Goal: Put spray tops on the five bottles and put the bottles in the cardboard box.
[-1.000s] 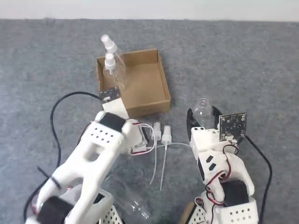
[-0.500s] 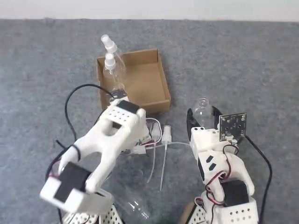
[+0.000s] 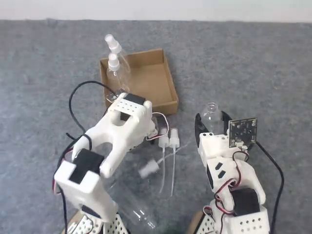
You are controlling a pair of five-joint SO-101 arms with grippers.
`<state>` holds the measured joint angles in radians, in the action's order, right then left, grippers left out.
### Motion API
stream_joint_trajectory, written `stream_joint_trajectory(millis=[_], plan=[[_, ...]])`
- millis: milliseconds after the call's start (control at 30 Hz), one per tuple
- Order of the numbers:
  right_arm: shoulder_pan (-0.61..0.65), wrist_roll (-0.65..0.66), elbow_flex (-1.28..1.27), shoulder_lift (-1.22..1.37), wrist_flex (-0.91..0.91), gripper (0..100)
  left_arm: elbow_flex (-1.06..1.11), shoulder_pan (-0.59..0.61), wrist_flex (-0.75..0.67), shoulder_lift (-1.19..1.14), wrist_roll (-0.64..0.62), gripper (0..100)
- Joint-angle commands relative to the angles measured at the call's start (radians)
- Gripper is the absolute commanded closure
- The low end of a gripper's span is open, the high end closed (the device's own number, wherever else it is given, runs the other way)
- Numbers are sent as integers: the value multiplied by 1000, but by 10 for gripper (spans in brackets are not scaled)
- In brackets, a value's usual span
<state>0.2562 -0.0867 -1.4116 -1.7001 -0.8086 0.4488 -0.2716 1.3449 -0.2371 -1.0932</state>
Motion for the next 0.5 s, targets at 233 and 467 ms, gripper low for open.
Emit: stream_joint_trajectory(millis=[233, 467], plan=[[-10, 0, 9, -19, 25, 930, -157, 9, 216, -28, -12, 790], [-10, 0, 9, -21, 25, 929, -274, 8, 351, -28, 29, 792]])
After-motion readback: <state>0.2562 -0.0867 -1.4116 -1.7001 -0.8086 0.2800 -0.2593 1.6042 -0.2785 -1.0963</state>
